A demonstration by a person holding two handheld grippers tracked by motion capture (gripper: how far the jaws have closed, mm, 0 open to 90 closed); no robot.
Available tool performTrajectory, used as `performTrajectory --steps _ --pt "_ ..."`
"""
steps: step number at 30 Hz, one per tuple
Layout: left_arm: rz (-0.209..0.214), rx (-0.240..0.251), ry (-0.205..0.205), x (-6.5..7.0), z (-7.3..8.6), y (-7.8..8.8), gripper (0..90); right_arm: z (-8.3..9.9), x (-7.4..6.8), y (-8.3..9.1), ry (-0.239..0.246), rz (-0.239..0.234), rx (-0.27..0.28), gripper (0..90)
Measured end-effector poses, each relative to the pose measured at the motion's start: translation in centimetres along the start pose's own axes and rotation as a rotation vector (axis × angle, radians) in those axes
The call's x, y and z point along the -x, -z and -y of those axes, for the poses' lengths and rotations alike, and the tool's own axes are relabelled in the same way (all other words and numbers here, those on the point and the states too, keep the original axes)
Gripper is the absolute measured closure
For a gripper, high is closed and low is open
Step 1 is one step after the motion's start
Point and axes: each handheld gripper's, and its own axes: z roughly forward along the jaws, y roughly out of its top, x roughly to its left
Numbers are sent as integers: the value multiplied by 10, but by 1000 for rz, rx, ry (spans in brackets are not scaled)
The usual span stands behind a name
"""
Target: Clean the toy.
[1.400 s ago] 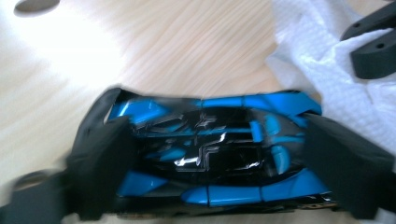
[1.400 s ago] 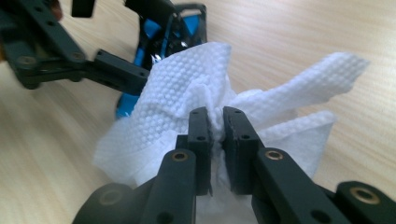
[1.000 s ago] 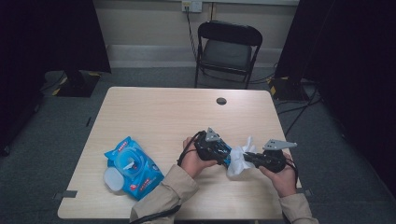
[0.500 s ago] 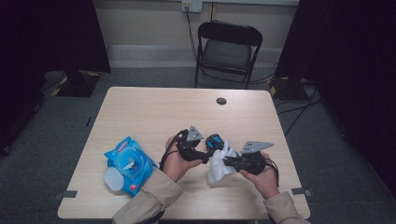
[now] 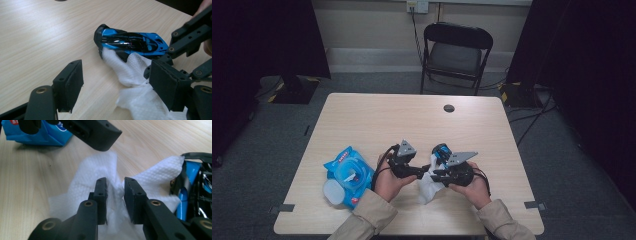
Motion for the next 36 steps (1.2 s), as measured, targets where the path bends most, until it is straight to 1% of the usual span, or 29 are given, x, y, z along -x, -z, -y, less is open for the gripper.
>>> performTrajectory --steps 2,3,5,7,9,11,12,14,17,19,20,22,23,24,25,26,27,31,33,34,35,36 --pt "7 2 9 0 2 1 274 -3 1 1 11 -4 11 638" --pt "7 5 3 0 3 1 276 -4 1 3 13 -6 19 605" --pt "18 5 0 1 4 1 283 -7 4 8 4 -10 34 556" --pt "35 5 -4 3 5 0 298 -7 8 14 -4 11 47 537" --pt "55 6 -17 7 6 -1 304 -5 13 21 -18 32 64 504" --pt "80 3 -31 11 8 -3 305 -1 19 28 -51 45 88 471" --pt "101 2 -33 14 9 -4 311 2 22 32 -63 54 96 456" --pt "122 1 -45 19 12 -6 313 7 28 40 -89 89 111 414" --pt "154 -11 -72 27 15 -10 329 14 33 49 -117 117 126 382" --pt "161 -18 -90 29 18 -12 342 19 36 54 -124 151 124 338" --pt "169 -21 -99 31 20 -13 353 21 37 55 -130 161 123 324" --pt "182 -24 -123 34 23 -15 368 27 39 59 -147 181 114 300" --pt "188 -18 -132 36 24 -16 379 29 40 60 -158 188 110 294" --pt "188 -18 -149 37 24 -17 384 31 41 61 -164 191 113 288" --pt "199 -6 -163 38 24 -18 403 33 41 62 -171 194 113 277" --pt "209 -1 -170 39 23 -19 422 35 42 63 -172 198 112 275" --pt "213 2 -174 40 22 -21 422 37 42 64 -176 198 112 274" --pt "234 -15 -178 42 20 -31 446 42 42 67 -191 203 103 270" --pt "234 -36 -194 42 20 -36 475 44 42 68 -188 202 100 271" --pt "237 -47 -191 42 22 -38 482 44 41 69 -188 199 98 271" --pt "234 -64 -197 41 23 -39 487 45 41 69 -185 201 98 271" --pt "227 -68 -202 41 23 -40 496 46 41 70 -185 202 95 271"
